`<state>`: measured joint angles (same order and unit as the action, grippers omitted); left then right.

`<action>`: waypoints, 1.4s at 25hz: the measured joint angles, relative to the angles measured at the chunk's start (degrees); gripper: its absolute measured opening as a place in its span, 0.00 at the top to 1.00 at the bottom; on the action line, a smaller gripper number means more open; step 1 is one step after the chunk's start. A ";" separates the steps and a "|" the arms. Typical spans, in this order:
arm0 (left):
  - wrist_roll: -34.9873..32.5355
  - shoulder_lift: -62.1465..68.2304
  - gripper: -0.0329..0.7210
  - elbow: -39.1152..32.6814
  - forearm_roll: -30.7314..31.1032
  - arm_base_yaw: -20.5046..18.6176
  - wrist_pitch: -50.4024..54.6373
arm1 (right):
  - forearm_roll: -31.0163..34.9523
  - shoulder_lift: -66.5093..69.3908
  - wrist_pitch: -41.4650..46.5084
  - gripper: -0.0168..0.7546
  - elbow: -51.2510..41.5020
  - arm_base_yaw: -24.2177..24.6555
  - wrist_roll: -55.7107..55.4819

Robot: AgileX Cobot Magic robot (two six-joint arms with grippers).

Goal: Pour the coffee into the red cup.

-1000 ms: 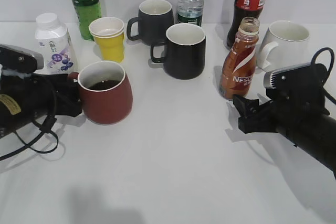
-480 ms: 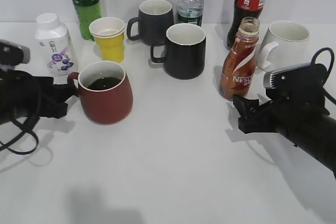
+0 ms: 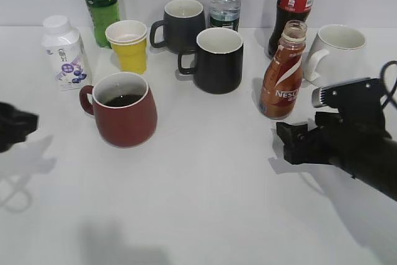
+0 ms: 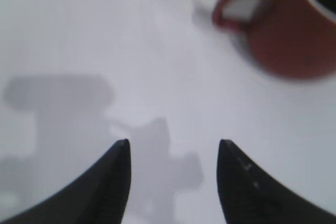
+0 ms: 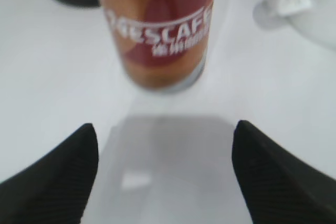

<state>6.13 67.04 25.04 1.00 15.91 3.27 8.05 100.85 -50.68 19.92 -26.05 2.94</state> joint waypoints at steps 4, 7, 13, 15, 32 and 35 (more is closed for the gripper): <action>0.00 -9.73 0.42 2.40 -0.37 0.00 19.62 | -0.25 -6.66 9.53 0.21 0.00 0.00 -0.62; 0.00 -16.87 0.42 5.65 -0.67 0.00 34.45 | -0.30 -14.19 21.41 0.21 0.66 0.00 -0.66; 0.00 -34.02 0.42 8.42 -1.00 0.00 53.28 | 0.38 -29.80 51.04 0.23 3.69 0.00 -0.73; 0.00 -39.51 0.42 8.42 -1.00 0.00 59.20 | 0.24 -35.52 61.37 0.23 4.71 0.00 -0.79; -4.67 -63.67 0.45 4.80 0.04 0.00 58.28 | -5.63 -84.22 105.51 0.24 10.10 0.00 -8.97; -4.78 -63.67 0.45 4.78 0.09 0.00 58.16 | -9.90 -87.71 113.25 0.24 10.38 0.00 -11.75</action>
<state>1.35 3.37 29.82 1.09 15.91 61.43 -1.85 13.14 62.57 30.30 -26.05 -8.81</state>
